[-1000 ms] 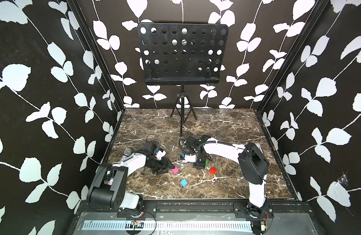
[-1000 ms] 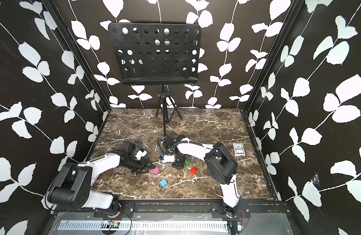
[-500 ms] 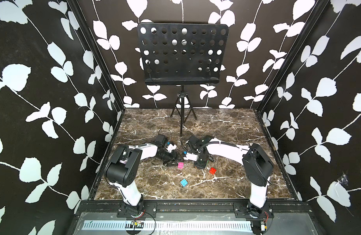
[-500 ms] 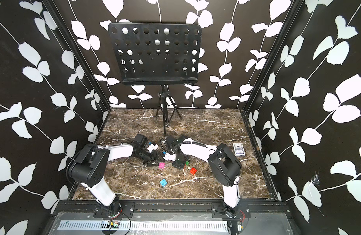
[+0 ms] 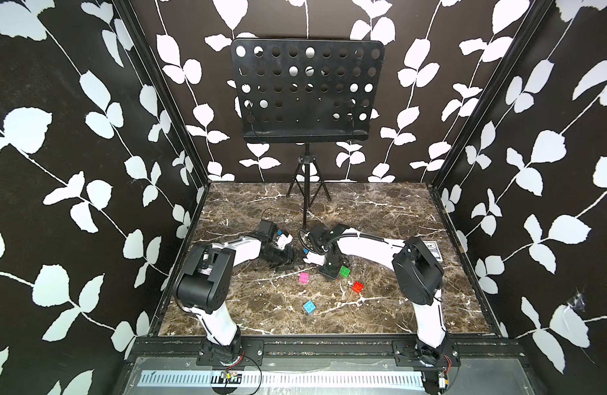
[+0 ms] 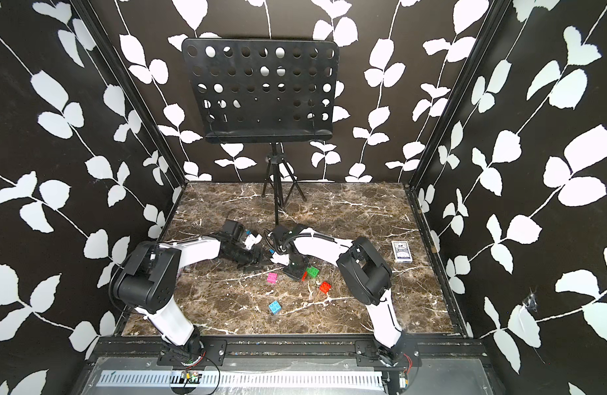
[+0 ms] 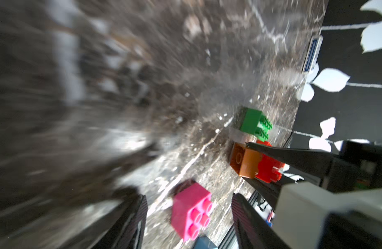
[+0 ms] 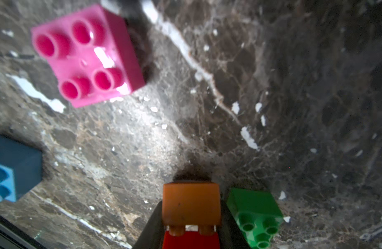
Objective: Assemble the letter y with lego
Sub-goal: Move the lego brick at the center of the board, then place the lego brick at the center of the board.
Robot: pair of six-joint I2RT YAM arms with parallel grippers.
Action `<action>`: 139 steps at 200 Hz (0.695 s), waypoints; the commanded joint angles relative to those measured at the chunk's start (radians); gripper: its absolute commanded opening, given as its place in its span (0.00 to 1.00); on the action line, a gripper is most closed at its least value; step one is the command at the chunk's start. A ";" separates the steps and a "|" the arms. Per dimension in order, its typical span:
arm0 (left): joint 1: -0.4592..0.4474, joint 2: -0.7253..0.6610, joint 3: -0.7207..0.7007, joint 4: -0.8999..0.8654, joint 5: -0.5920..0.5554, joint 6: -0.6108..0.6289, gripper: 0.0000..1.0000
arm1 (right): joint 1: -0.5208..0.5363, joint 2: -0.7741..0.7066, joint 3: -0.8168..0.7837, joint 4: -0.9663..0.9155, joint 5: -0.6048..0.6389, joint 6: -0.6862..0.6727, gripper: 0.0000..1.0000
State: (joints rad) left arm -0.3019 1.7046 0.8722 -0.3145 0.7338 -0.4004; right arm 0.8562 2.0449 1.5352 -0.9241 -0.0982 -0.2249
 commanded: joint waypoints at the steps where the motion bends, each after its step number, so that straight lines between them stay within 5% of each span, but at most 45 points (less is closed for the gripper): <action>1: 0.050 -0.056 -0.027 -0.002 -0.015 0.006 0.65 | -0.004 0.044 0.040 -0.010 -0.020 0.043 0.07; 139: 0.089 -0.135 -0.078 0.036 -0.015 -0.012 0.65 | -0.009 0.109 -0.024 0.225 -0.049 0.124 0.10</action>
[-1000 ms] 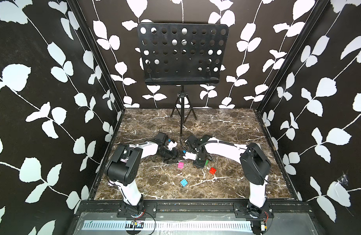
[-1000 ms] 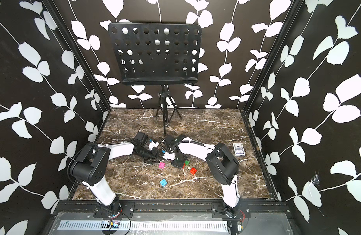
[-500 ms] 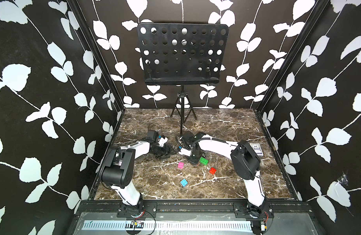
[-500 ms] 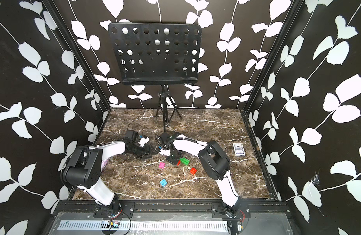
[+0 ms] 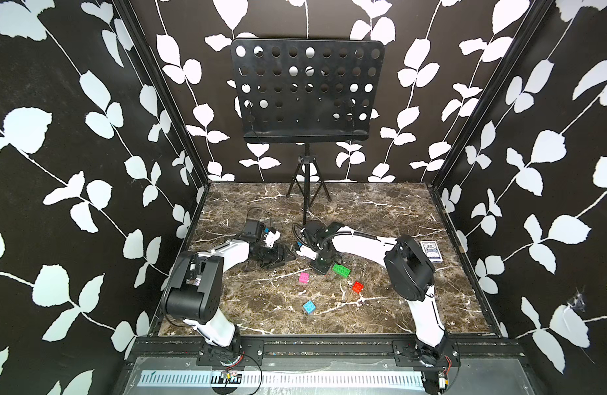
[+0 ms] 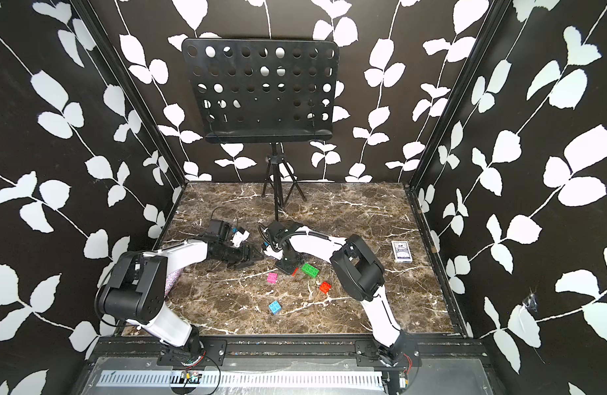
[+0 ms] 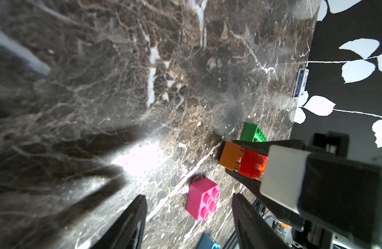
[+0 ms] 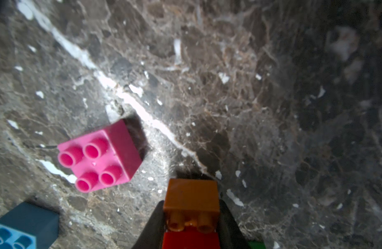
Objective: Assemble the letter y with lego
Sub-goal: Place the lego brick at the center of the board.
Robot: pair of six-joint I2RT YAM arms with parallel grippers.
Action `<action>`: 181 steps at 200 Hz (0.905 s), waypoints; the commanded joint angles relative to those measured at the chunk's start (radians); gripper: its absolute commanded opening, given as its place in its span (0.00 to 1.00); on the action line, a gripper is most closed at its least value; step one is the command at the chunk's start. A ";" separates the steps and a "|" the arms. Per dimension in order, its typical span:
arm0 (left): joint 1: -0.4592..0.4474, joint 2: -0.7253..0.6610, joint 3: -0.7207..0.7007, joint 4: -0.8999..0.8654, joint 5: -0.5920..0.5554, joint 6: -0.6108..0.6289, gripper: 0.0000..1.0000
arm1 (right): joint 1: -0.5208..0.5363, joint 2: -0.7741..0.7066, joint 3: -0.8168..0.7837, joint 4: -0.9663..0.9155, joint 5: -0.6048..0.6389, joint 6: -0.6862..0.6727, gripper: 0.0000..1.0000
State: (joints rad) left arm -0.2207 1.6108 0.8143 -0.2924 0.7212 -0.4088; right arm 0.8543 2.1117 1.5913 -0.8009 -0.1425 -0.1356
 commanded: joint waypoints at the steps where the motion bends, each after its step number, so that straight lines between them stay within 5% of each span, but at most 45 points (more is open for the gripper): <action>1: 0.007 -0.042 -0.020 0.014 -0.002 -0.004 0.66 | -0.009 0.041 -0.086 0.108 -0.005 0.038 0.10; 86: 0.009 -0.069 -0.035 0.021 -0.015 0.000 0.66 | -0.018 0.085 -0.126 0.158 0.020 0.062 0.08; 150: 0.011 -0.094 -0.043 0.009 -0.037 0.031 0.66 | -0.018 0.071 -0.077 -0.131 0.102 0.068 0.04; 181: 0.011 -0.103 -0.044 0.007 -0.043 0.039 0.66 | -0.022 0.056 -0.122 -0.099 0.092 0.113 0.03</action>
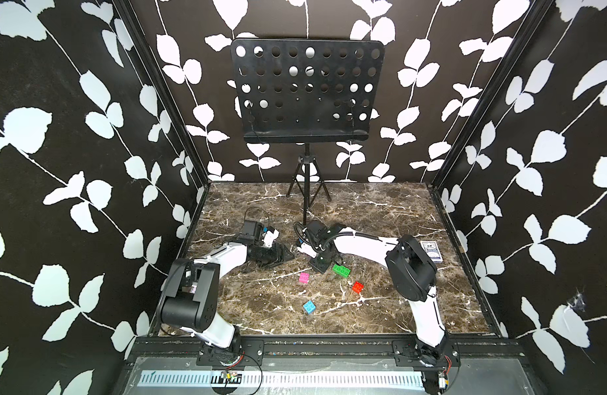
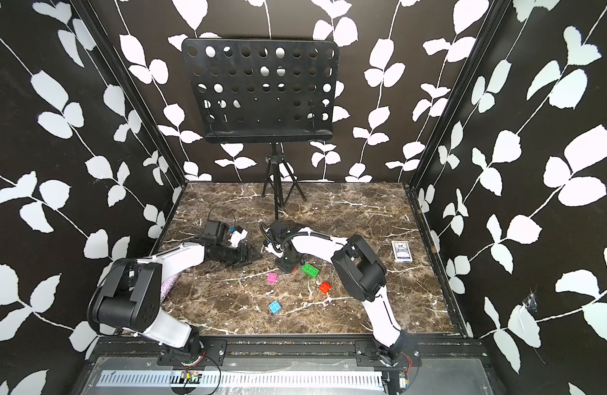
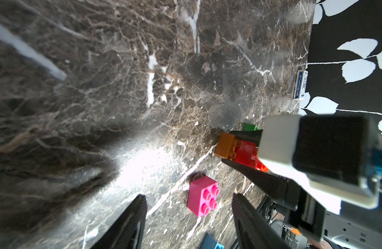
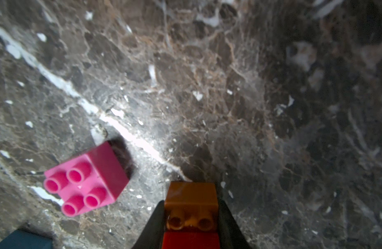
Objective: Assemble the letter y with lego
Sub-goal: Place the lego brick at the center of the board.
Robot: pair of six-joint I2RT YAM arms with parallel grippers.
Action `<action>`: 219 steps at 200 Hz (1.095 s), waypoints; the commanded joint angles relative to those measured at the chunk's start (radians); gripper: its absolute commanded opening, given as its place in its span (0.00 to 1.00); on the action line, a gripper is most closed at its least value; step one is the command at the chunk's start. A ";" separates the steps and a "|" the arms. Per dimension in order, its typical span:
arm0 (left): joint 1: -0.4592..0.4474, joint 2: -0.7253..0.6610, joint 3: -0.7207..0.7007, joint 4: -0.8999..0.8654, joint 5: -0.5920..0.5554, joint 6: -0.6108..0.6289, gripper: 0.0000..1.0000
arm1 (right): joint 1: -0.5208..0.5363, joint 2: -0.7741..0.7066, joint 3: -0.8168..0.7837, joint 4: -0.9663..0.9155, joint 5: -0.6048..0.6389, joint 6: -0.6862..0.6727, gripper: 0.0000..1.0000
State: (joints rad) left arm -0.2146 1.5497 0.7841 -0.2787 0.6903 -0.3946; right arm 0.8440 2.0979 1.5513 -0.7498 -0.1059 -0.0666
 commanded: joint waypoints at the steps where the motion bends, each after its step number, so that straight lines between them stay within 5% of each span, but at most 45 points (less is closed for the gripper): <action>1: 0.005 -0.042 -0.013 -0.007 -0.011 0.024 0.66 | -0.012 0.070 -0.083 -0.148 0.054 0.046 0.03; 64: 0.005 -0.077 -0.026 -0.017 -0.032 0.042 0.66 | -0.026 0.278 0.039 -0.189 0.019 0.117 0.01; 165: 0.006 -0.098 -0.034 -0.017 -0.049 0.055 0.65 | -0.036 0.336 0.128 -0.209 0.017 0.109 0.11; 219: 0.005 -0.100 -0.034 -0.019 -0.052 0.066 0.65 | -0.037 0.262 0.144 -0.196 0.055 0.120 0.28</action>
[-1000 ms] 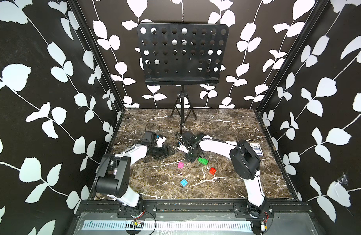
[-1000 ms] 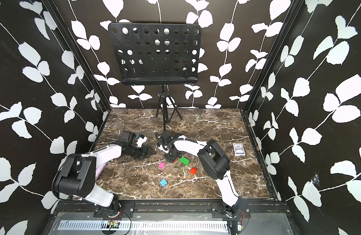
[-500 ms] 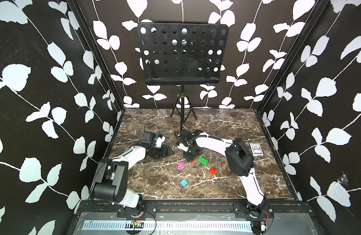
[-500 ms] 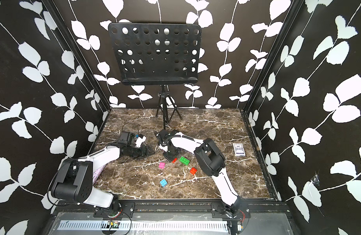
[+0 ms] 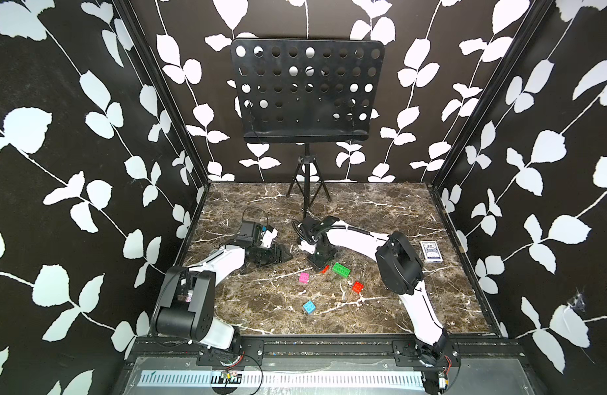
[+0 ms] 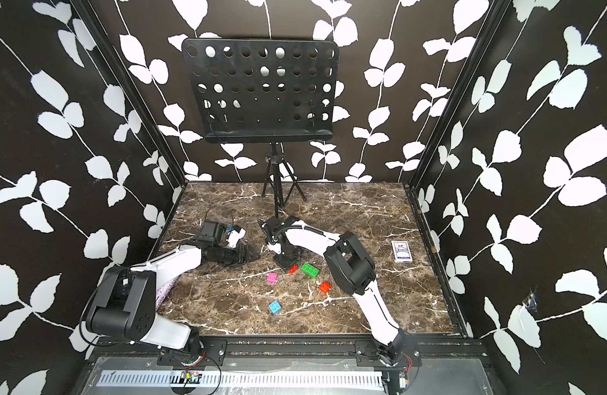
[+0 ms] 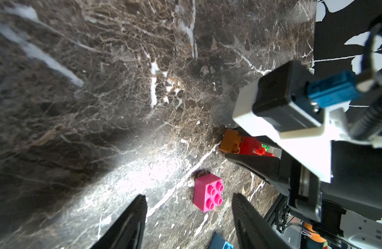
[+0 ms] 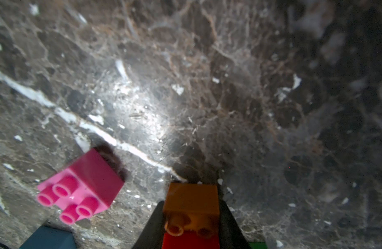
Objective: Assemble the letter y with lego
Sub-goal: Place the lego brick at the center of the board.
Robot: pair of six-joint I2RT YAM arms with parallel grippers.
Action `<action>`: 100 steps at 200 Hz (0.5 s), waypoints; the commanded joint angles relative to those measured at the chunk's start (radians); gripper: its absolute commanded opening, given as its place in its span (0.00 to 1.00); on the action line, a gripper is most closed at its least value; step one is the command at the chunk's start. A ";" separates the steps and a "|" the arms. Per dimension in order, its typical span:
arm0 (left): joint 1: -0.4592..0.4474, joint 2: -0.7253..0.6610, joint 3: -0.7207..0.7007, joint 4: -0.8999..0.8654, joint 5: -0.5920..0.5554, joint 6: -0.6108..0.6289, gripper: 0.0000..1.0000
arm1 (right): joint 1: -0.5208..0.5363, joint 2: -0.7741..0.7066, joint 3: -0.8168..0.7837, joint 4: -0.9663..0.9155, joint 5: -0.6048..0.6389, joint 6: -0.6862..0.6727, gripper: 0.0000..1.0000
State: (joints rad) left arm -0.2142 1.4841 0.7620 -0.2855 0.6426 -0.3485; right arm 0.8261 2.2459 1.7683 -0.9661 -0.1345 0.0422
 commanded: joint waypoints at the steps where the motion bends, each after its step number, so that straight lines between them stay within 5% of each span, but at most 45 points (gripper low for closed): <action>1: 0.005 -0.035 -0.012 -0.012 -0.005 0.020 0.65 | -0.019 0.110 -0.071 0.020 0.085 0.011 0.28; 100: 0.005 -0.038 -0.009 -0.014 -0.004 0.028 0.65 | -0.019 -0.167 -0.049 0.055 0.131 0.004 0.49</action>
State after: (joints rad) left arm -0.2142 1.4841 0.7620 -0.2859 0.6373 -0.3393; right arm 0.8104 2.1944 1.7512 -0.9207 -0.0334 0.0383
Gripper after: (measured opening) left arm 0.652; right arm 0.484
